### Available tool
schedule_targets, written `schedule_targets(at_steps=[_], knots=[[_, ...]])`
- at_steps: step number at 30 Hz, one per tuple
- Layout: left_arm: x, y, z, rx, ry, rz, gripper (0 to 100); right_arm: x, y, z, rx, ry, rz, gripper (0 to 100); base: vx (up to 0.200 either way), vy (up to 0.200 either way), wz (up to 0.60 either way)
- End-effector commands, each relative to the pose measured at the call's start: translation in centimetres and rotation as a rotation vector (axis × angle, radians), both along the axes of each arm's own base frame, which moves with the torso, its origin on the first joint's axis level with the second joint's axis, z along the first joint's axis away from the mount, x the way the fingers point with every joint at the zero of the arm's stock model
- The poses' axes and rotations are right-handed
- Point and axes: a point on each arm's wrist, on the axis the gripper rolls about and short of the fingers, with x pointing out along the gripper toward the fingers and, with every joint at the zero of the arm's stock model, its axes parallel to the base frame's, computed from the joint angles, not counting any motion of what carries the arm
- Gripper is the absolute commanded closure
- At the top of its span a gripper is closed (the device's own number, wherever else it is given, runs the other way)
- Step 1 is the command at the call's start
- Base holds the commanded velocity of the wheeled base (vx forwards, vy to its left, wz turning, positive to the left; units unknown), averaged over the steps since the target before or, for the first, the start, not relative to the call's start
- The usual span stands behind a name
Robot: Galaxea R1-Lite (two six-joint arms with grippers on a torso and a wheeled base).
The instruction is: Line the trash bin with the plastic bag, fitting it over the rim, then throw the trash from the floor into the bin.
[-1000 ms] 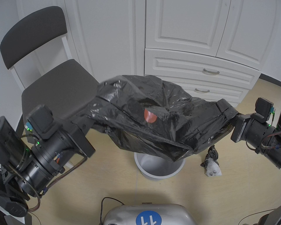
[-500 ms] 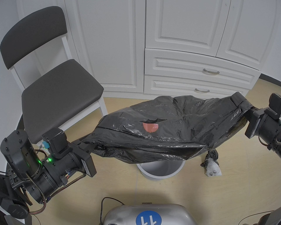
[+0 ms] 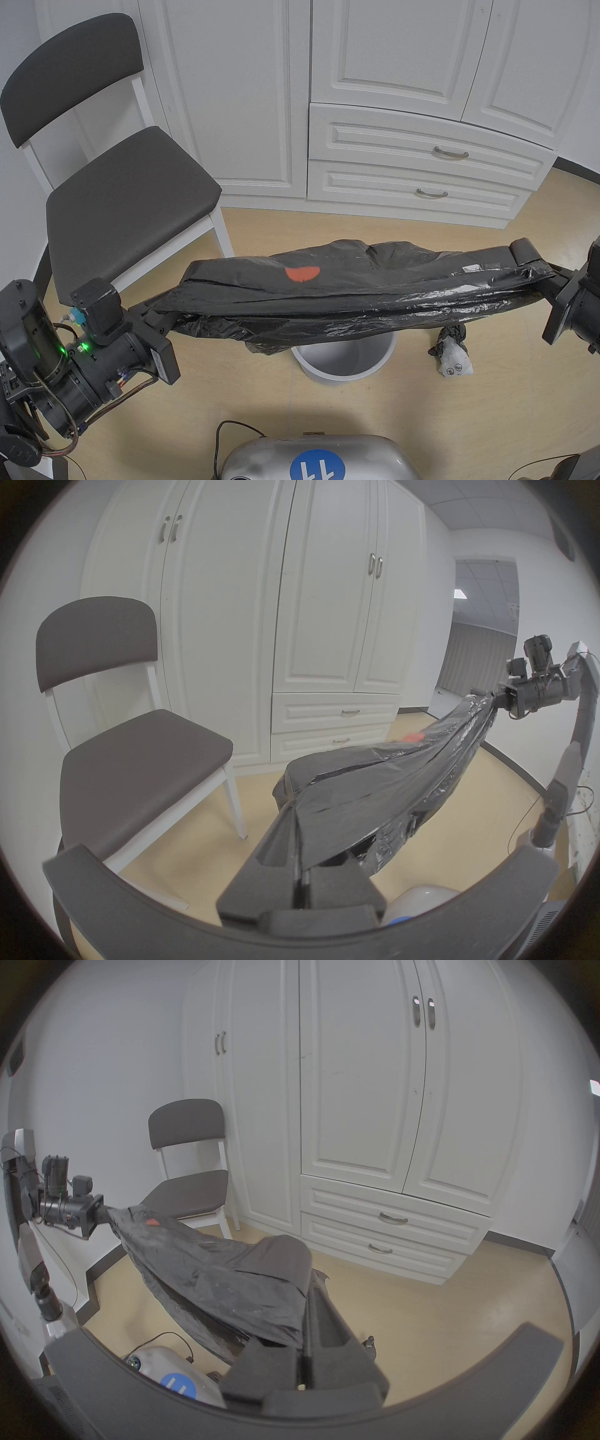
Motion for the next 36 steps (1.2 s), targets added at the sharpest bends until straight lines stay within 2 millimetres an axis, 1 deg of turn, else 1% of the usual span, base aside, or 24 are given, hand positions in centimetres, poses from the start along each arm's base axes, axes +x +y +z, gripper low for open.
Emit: schedule_targets(at_steps=[1,5,14,22,24,26,27,28,31,35,36], knots=[[-0.8,0.7,1.2,-0.035,-0.047,0.004,100,-0.7,-0.5,0.3,0.008,-0.023,0.001,100,0.0,0.0,0.0],[-0.9,0.8,1.4,-0.04,-0.055,0.001,100,-0.7,-0.5,-0.1,-0.01,-0.015,0.002,100,0.0,0.0,0.0],[-1.0,0.8,1.4,-0.042,-0.06,-0.009,100,-0.8,-0.6,-0.3,-0.032,-0.017,0.004,100,0.0,0.0,0.0],[-1.5,0.8,1.6,-0.049,-0.077,-0.033,100,-1.1,-0.7,-0.7,-0.061,-0.02,0.02,100,0.0,0.0,0.0],[-1.9,0.7,1.7,-0.054,-0.079,-0.058,100,-1.2,-0.7,-0.8,-0.07,-0.022,0.03,100,0.0,0.0,0.0],[-2.4,0.5,1.9,-0.069,-0.09,-0.121,100,-1.3,-0.6,-1.1,-0.087,-0.017,0.041,100,0.0,0.0,0.0],[-2.4,0.5,1.9,-0.069,-0.09,-0.121,100,-1.3,-0.6,-1.1,-0.087,-0.017,0.041,100,0.0,0.0,0.0],[-2.7,0.5,2.1,-0.081,-0.102,-0.163,100,-1.4,-0.5,-1.3,-0.095,-0.016,0.057,100,0.0,0.0,0.0],[-3.9,0.6,2.1,-0.117,-0.142,-0.281,100,-1.9,-0.5,-1.5,-0.088,-0.022,0.143,100,0.0,0.0,0.0],[-4.7,0.8,2.1,-0.155,-0.2,-0.399,100,-2.6,-0.6,-1.6,-0.072,-0.03,0.261,100,0.0,0.0,0.0],[-4.7,0.8,2.1,-0.155,-0.2,-0.399,100,-2.6,-0.6,-1.6,-0.072,-0.03,0.261,100,0.0,0.0,0.0]])
